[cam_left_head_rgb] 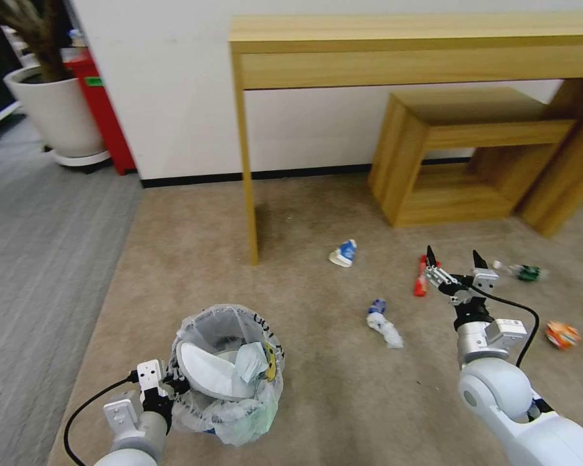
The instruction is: Pick up the trash bin and place the garbage on the floor into it.
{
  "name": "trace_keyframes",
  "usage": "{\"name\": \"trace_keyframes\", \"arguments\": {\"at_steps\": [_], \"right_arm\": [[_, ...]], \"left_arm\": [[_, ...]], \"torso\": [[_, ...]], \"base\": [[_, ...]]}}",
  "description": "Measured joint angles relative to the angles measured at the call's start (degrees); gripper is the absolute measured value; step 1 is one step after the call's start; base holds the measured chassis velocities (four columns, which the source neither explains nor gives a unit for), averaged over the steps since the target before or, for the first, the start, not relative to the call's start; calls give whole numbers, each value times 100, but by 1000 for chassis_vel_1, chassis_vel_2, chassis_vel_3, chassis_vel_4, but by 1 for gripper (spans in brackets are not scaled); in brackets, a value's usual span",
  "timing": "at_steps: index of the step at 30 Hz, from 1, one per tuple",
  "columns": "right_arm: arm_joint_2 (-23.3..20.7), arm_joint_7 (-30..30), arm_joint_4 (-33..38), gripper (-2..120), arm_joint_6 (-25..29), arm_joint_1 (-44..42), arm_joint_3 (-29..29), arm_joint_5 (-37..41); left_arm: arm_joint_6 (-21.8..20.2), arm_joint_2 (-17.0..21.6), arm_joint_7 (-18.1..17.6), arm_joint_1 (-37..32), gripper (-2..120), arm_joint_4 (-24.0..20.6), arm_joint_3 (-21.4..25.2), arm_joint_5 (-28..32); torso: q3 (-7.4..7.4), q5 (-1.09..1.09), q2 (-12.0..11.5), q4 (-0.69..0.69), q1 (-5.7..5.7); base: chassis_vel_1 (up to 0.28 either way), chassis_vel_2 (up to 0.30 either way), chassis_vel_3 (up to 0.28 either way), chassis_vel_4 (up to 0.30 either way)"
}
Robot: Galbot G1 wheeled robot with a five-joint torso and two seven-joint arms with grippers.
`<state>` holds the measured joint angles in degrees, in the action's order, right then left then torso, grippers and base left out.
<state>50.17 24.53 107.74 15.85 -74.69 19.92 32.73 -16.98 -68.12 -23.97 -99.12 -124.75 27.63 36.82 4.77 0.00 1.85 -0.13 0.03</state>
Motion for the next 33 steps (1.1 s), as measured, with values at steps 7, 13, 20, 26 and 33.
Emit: {"name": "trace_keyframes", "arguments": {"at_steps": [7, 13, 20, 26, 33], "right_arm": [[40, -59, -64, 100, 88, 19, -61, -84], [90, -117, -130, 100, 174, 60, -159, -170], [113, -250, -161, 100, 174, 51, -195, -173], [128, -282, -167, 100, 168, 19, -225, -188], [147, -272, -173, 100, 163, 16, -233, -186]], "left_arm": [[28, 2, 2, -2, 0, -2, 10, 0], [41, 37, -34, 0, 0, 51, 85, 66], [35, 92, -37, -63, 0, 32, 181, 140], [31, 111, -36, -74, 0, 16, 198, 157], [30, 115, -36, -62, 0, 31, 185, 159]], "torso": [[0, 0, 0, -1, 0], [0, 0, 0, 2, 0], [0, 0, 0, 1, 0], [0, 0, 0, 1, 0], [0, -1, 0, 0, 0]], "base": [[-125, -125, -116, -127], [-33, -38, -27, -31], [0, 0, 0, 0], [0, 0, 0, 0], [-53, 59, 56, -56]]}}
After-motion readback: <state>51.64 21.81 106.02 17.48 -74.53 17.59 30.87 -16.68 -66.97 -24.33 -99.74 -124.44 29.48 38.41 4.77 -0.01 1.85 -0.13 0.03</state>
